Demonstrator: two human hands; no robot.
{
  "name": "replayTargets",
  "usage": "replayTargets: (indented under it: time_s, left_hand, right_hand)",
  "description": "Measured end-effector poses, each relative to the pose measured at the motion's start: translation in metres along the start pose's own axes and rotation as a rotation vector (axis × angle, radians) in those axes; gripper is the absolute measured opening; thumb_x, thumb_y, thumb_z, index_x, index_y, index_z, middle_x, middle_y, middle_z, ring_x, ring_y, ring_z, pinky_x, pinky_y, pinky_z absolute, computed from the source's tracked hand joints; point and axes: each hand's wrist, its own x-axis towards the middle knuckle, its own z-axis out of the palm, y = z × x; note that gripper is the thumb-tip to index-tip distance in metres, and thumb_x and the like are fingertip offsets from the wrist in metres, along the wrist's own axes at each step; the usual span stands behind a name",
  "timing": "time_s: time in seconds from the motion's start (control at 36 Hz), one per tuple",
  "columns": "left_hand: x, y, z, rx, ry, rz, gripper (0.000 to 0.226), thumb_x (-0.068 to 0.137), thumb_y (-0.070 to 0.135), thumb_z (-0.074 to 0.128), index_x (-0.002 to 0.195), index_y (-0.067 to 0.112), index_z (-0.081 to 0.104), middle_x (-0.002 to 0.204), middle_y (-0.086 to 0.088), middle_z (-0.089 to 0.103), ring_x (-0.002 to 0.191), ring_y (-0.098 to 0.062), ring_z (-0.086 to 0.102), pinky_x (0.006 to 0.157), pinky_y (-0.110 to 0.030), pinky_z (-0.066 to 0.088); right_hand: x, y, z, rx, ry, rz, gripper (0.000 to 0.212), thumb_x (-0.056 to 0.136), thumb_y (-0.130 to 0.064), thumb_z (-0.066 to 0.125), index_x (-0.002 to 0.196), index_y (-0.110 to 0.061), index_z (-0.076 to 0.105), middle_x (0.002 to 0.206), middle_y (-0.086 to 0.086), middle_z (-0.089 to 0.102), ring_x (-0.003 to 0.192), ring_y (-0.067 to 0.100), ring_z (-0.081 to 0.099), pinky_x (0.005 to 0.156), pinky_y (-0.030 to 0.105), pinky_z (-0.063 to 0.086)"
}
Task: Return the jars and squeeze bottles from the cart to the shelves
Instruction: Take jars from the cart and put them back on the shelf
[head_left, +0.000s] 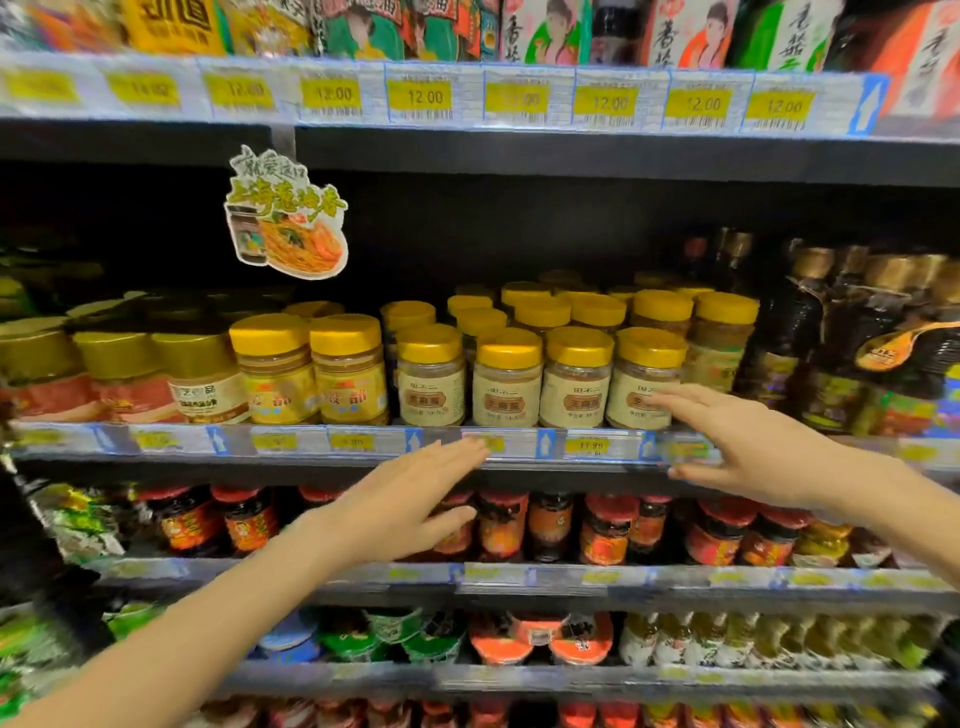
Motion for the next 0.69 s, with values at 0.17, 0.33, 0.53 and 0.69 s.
replayTargets:
  time_s: [0.17,0.33,0.53,0.69]
  left_hand:
    - [-0.080,-0.045,-0.015,0.025,-0.091,-0.134,0.064,0.096,0.043,0.042,0.150,0.025,0.013,0.157,0.010,0.013,0.144,-0.006,0.015,0.104,-0.009,0.003]
    - [-0.187,-0.097,-0.021,0.044,-0.161,-0.327,0.066,0.094,0.045,0.045,0.150,0.024,0.016,0.156,0.007,0.020,0.143,-0.009,0.021,0.114,-0.022,0.020]
    - [-0.328,-0.130,-0.037,-0.056,-0.198,-0.634,0.063,0.094,0.043,0.046,0.149,0.026,0.019,0.153,0.011,0.027,0.138,-0.006,0.031,0.109,-0.022,0.030]
    - [-0.444,-0.137,-0.052,-0.024,-0.189,-0.927,0.067,0.091,0.054,0.041,0.148,0.023,0.023,0.153,0.005,0.030,0.137,-0.010,0.034,0.110,-0.023,0.029]
  right_hand:
    - [0.005,-0.088,0.019,-0.028,-0.138,-0.071,0.071,0.091,-0.042,0.052,0.148,-0.023,0.014,0.156,-0.006,0.017,0.140,0.013,0.027,0.110,0.028,0.031]
    - [0.044,-0.189,0.039,0.002,-0.154,-0.265,0.071,0.090,-0.042,0.053,0.148,-0.024,0.016,0.155,-0.006,0.018,0.140,0.014,0.027,0.110,0.028,0.031]
    - [0.093,-0.334,0.045,0.059,-0.191,-0.602,0.070,0.091,-0.046,0.050,0.148,-0.025,0.014,0.156,-0.006,0.014,0.142,0.014,0.022,0.112,0.029,0.028]
    - [0.131,-0.470,0.044,0.068,-0.223,-0.917,0.070,0.091,-0.046,0.050,0.148,-0.025,0.015,0.156,-0.005,0.017,0.141,0.014,0.024,0.111,0.028,0.028]
